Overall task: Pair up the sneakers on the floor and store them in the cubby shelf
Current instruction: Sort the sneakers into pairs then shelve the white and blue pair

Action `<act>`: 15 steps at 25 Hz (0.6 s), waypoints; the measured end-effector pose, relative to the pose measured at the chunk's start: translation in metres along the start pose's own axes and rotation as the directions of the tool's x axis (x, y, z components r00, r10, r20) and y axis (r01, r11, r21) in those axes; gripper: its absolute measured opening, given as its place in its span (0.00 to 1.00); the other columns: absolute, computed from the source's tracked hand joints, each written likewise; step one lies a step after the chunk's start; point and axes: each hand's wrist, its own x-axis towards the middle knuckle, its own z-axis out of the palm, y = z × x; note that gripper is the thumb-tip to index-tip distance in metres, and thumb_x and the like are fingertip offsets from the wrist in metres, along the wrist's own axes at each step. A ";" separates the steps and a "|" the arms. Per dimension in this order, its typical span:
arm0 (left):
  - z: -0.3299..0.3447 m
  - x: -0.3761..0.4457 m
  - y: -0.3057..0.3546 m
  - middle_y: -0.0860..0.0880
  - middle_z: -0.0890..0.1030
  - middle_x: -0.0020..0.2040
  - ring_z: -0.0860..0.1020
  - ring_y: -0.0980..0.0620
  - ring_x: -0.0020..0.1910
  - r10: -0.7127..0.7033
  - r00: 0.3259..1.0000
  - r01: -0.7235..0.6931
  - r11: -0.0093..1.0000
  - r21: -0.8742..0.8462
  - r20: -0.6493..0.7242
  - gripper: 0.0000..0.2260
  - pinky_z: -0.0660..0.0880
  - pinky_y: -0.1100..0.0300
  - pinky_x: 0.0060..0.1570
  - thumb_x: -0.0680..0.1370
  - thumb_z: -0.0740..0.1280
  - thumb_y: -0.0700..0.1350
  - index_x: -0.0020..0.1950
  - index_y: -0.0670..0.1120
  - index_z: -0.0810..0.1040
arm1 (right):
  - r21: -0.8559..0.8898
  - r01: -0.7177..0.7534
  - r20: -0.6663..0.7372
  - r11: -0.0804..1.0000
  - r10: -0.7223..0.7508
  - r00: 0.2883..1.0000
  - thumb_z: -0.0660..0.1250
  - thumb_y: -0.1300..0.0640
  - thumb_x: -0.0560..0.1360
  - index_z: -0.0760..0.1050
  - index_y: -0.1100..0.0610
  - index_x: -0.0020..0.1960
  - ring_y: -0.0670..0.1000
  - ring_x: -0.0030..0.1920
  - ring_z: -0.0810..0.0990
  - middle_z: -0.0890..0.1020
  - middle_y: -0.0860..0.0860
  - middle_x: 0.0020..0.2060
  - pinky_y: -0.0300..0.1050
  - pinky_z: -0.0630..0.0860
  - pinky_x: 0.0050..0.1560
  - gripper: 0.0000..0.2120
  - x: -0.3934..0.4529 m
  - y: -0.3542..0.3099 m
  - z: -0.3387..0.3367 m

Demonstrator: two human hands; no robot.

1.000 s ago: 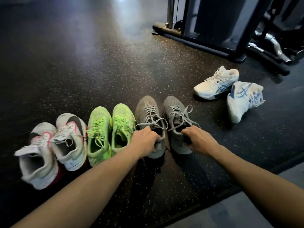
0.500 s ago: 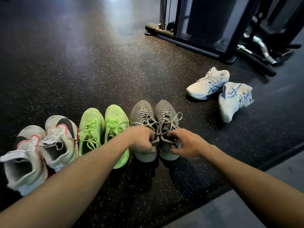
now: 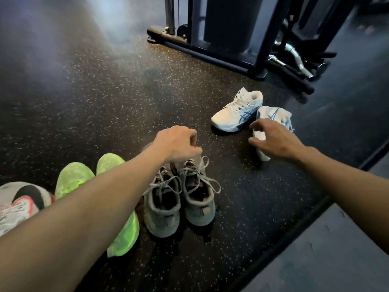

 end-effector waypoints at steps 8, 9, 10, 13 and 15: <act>-0.030 0.085 0.028 0.54 0.80 0.49 0.77 0.50 0.48 0.063 0.995 -0.067 0.997 0.044 0.081 0.14 0.76 0.53 0.48 0.70 0.63 0.62 0.47 0.55 0.77 | -0.038 -0.202 -0.069 0.979 0.199 0.978 0.65 0.48 0.74 0.71 0.54 0.64 0.57 0.61 0.76 0.76 0.55 0.63 0.56 0.74 0.61 0.20 0.063 0.061 -0.090; -0.030 0.100 0.039 0.54 0.80 0.50 0.77 0.50 0.49 0.063 0.993 -0.068 0.996 0.052 0.096 0.14 0.76 0.52 0.49 0.70 0.63 0.62 0.49 0.55 0.77 | -0.030 -0.218 -0.077 0.975 0.215 0.974 0.64 0.48 0.75 0.72 0.54 0.64 0.57 0.61 0.76 0.77 0.55 0.63 0.56 0.74 0.61 0.20 0.070 0.078 -0.095; -0.028 0.114 0.050 0.54 0.79 0.52 0.77 0.49 0.50 0.057 0.992 -0.065 0.996 0.065 0.113 0.15 0.76 0.51 0.50 0.71 0.63 0.62 0.51 0.55 0.77 | -0.028 -0.221 -0.075 0.975 0.219 0.973 0.64 0.49 0.75 0.72 0.54 0.64 0.57 0.61 0.76 0.77 0.55 0.62 0.56 0.74 0.61 0.19 0.079 0.095 -0.097; -0.012 0.155 0.076 0.53 0.78 0.56 0.76 0.48 0.56 0.032 0.992 -0.045 0.994 0.104 0.121 0.17 0.74 0.50 0.54 0.72 0.63 0.61 0.57 0.55 0.76 | -0.014 -0.215 -0.065 0.976 0.214 0.975 0.61 0.51 0.75 0.72 0.54 0.63 0.58 0.60 0.76 0.77 0.55 0.62 0.58 0.74 0.61 0.17 0.102 0.143 -0.092; 0.001 0.185 0.091 0.52 0.78 0.59 0.76 0.47 0.58 0.016 0.994 -0.029 0.992 0.124 0.108 0.18 0.73 0.51 0.55 0.73 0.63 0.60 0.59 0.54 0.75 | -0.006 -0.192 -0.045 0.981 0.192 0.980 0.60 0.53 0.76 0.72 0.54 0.62 0.58 0.59 0.77 0.77 0.55 0.61 0.58 0.74 0.61 0.16 0.119 0.178 -0.084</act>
